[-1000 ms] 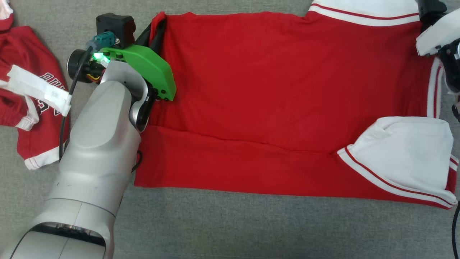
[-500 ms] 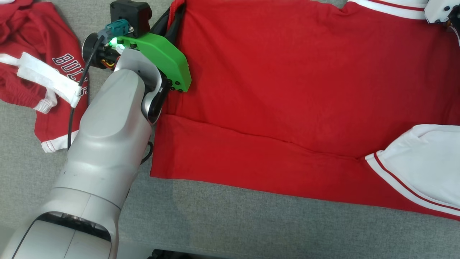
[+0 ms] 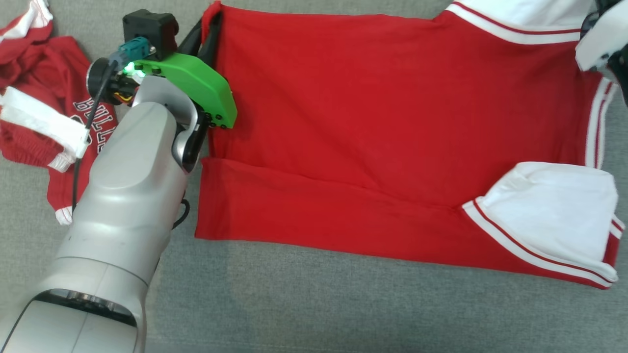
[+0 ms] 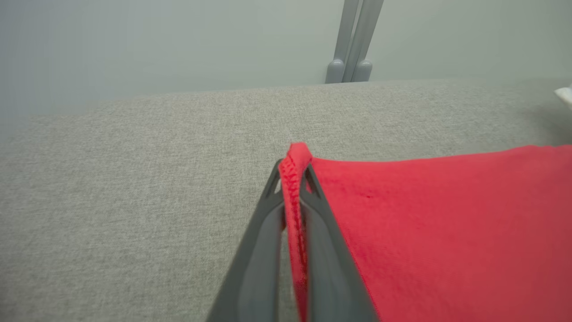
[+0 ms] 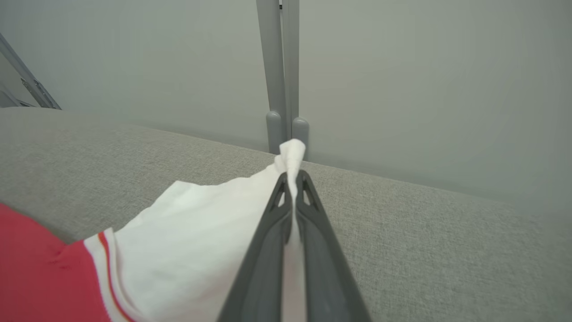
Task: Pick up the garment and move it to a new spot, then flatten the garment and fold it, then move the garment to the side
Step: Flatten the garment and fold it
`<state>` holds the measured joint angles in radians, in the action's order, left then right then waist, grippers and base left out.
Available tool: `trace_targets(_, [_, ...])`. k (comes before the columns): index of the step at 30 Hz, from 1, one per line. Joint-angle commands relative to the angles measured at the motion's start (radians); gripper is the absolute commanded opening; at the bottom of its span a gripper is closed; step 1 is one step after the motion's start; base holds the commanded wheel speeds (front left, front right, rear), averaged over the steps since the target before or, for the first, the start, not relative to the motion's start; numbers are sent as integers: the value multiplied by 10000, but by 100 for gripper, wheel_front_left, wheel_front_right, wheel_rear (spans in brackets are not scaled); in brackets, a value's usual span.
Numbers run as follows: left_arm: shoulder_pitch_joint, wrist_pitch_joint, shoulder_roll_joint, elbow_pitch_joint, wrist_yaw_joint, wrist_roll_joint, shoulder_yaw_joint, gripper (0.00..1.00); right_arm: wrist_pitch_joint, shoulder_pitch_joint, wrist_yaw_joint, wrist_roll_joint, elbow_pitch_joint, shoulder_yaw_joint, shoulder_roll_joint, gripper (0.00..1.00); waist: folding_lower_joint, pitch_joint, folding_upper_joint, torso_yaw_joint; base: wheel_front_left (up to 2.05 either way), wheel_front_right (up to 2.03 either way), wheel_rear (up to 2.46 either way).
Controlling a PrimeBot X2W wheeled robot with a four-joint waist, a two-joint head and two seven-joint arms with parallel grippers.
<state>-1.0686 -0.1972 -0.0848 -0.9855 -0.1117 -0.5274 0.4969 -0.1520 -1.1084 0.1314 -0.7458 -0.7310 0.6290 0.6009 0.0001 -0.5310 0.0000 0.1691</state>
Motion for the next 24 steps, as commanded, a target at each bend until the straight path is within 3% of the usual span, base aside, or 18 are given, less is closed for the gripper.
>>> trace_targets(1, [-33,-121,-196,31,84,-35,-55,0,-303,345,-13,-146,186,59,60,0,-1,552,0,-447,0,0,0])
trace_targets(11, [1676,-514,-1086,1017,235,-104,-219,0,-1123,3319,-13,-507,2368,-140,-34,0,-1,1467,0,-1339,0,0,0])
trace_targets(15, [3244,-613,-1558,2313,589,-153,-387,0,-1134,5370,-13,-289,3648,-1023,-424,0,-1,1734,0,-1611,0,0,0])
trace_targets(23, [5631,-628,-2094,4448,1337,-322,-672,0,-1134,8303,-13,496,5094,-2842,-1467,0,-1,2008,0,-1786,0,0,0])
trace_targets(24, [5843,-553,-2137,4619,1403,-379,-685,5,-1134,8550,-13,596,5187,-2966,-1560,0,-1,2048,0,-1797,0,0,0])
